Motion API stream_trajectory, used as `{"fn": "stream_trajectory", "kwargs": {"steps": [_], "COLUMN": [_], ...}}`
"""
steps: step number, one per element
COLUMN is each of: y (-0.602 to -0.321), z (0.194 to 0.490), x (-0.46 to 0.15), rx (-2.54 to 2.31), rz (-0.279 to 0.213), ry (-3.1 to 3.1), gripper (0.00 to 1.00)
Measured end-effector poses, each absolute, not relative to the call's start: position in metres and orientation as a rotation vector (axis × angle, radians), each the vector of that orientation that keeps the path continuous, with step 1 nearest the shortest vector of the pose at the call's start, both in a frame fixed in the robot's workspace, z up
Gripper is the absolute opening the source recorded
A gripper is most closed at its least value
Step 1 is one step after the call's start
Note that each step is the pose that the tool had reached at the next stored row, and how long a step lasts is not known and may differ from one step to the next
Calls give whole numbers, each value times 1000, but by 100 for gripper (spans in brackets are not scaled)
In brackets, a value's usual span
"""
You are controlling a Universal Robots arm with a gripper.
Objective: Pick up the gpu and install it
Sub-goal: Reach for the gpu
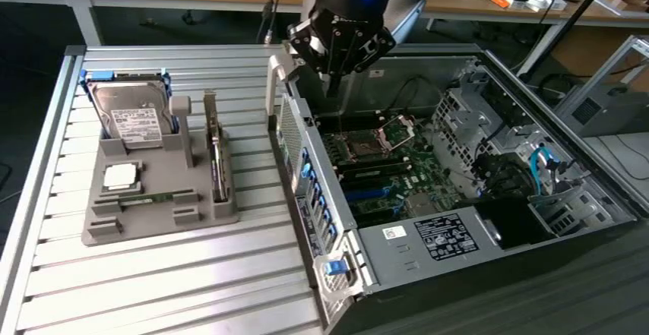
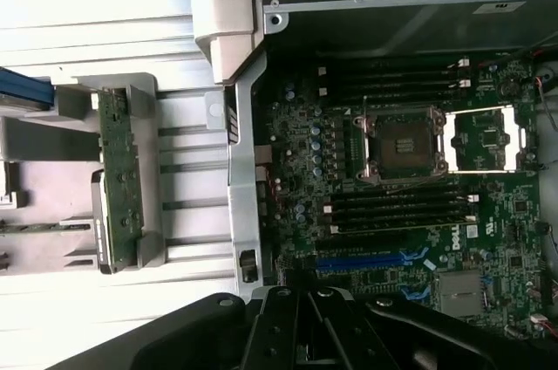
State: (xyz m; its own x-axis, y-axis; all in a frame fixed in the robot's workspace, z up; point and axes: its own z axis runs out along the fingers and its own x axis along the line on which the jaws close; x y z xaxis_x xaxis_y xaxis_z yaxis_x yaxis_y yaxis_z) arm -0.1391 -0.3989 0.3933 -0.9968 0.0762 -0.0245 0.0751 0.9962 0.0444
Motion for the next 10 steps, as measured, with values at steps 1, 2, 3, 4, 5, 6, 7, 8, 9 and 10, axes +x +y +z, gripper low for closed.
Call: {"fn": "stream_trajectory", "kwargs": {"steps": [1,2,3,4,5,6,7,8,9,10], "y": [-399,-399,-399,-399,-399,-399,-399,-399,-399,-399], "z": [393,393,393,393,393,393,393,393,393,393], "x": [-140,-141,-141,-142,-143,-144,-148,-149,-150,-150], "rx": [118,118,118,118,118,118,118,118,118,118], "rz": [68,68,68,68,68,68,68,68,68,68], "ry": [3112,3112,3112,3113,3112,3112,3112,3112,3113,3113], "gripper": [11,11,11,11,11,11,11,11,11,11]}}
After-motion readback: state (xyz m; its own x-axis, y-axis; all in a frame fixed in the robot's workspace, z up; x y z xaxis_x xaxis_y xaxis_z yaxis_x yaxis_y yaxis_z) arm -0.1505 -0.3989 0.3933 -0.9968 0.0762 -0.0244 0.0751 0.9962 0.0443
